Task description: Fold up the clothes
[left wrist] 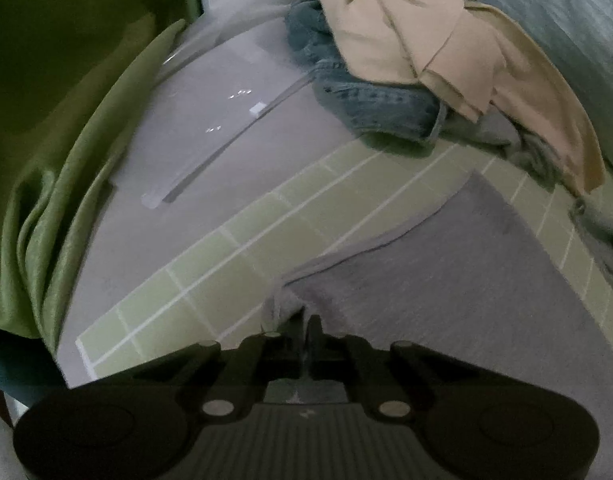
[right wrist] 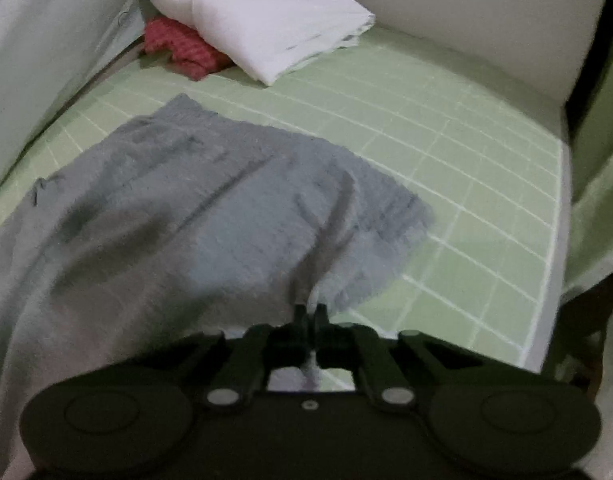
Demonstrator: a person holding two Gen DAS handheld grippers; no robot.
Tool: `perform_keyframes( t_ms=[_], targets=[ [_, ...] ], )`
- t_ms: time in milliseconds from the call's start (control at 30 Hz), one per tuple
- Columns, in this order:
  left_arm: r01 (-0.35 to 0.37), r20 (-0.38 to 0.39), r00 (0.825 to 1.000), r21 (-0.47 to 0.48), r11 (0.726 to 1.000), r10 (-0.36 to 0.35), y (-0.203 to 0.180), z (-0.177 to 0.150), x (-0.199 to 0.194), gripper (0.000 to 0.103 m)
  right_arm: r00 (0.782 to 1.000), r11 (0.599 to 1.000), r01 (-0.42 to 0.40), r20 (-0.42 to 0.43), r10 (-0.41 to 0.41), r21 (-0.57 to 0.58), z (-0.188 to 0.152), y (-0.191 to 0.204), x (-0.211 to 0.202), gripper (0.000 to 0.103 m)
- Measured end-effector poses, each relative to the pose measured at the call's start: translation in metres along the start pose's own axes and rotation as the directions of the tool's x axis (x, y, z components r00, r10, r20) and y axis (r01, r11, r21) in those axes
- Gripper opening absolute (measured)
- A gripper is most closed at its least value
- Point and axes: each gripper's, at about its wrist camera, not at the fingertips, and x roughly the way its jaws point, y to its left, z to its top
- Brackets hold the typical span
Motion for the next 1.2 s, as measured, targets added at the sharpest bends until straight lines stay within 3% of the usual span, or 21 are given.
perform_keyframes(
  t_ms=[133, 200, 300, 400, 500, 567, 667, 767, 867, 967, 1033, 1067, 1200],
  targets=[
    [0.007, 0.069, 0.998, 0.019, 1.000, -0.008, -0.033, 0.035, -0.016, 0.001, 0.995, 0.997, -0.075, 0.063, 0.074, 0.016, 0.042, 0.008, -0.007, 0.002],
    [0.047, 0.137, 0.989, 0.063, 0.997, -0.055, -0.059, 0.059, -0.038, 0.001, 0.982, 0.987, -0.151, 0.123, 0.142, 0.063, 0.072, 0.013, -0.023, 0.002],
    [0.128, 0.262, 0.952, 0.130, 0.983, -0.159, -0.092, 0.090, -0.085, 0.001, 0.943, 0.955, -0.270, 0.235, 0.236, 0.125, 0.113, 0.016, -0.059, 0.002],
    [0.144, 0.387, 0.901, 0.156, 0.977, -0.194, -0.100, 0.103, -0.131, 0.001, 0.894, 0.921, -0.357, 0.341, 0.290, 0.155, 0.138, 0.006, -0.097, 0.002],
    [0.140, 0.425, 0.889, 0.105, 0.985, -0.172, -0.081, 0.094, -0.148, 0.001, 0.876, 0.912, -0.381, 0.374, 0.305, 0.149, 0.137, -0.015, -0.116, 0.002],
    [0.105, 0.427, 0.893, 0.111, 0.988, -0.143, -0.067, 0.076, -0.146, 0.002, 0.891, 0.925, -0.355, 0.346, 0.292, 0.133, 0.124, -0.029, -0.112, 0.002],
    [0.051, 0.375, 0.923, 0.109, 0.993, -0.089, -0.043, 0.046, -0.125, 0.002, 0.935, 0.952, -0.280, 0.258, 0.242, 0.122, 0.100, -0.048, -0.087, 0.002],
    [0.010, 0.281, 0.959, 0.088, 0.996, -0.034, -0.021, 0.020, -0.092, 0.002, 0.966, 0.965, -0.232, 0.142, 0.215, 0.119, 0.070, -0.063, -0.055, 0.002],
    [-0.014, 0.145, 0.989, 0.078, 0.997, 0.003, -0.006, -0.002, -0.062, 0.005, 0.982, 0.978, -0.188, 0.042, 0.185, 0.090, 0.045, -0.068, -0.032, 0.005],
    [-0.032, 0.114, 0.993, 0.082, 0.996, 0.023, -0.001, -0.019, -0.058, 0.012, 0.986, 0.984, -0.167, -0.013, 0.168, 0.063, 0.026, -0.070, -0.021, 0.021],
    [-0.039, 0.124, 0.992, 0.095, 0.995, 0.027, 0.001, -0.027, -0.062, 0.028, 0.984, 0.983, -0.177, -0.006, 0.177, 0.050, 0.023, -0.070, -0.027, 0.037],
    [-0.034, 0.133, 0.991, 0.096, 0.995, 0.021, -0.001, -0.029, -0.064, 0.033, 0.984, 0.984, -0.176, 0.004, 0.176, 0.035, 0.022, -0.071, -0.031, 0.040],
    [0.011, 0.157, 0.987, 0.127, 0.992, -0.031, -0.013, -0.037, -0.074, 0.040, 0.983, 0.983, -0.180, 0.029, 0.181, -0.021, 0.026, -0.076, -0.044, 0.052]
  ],
)
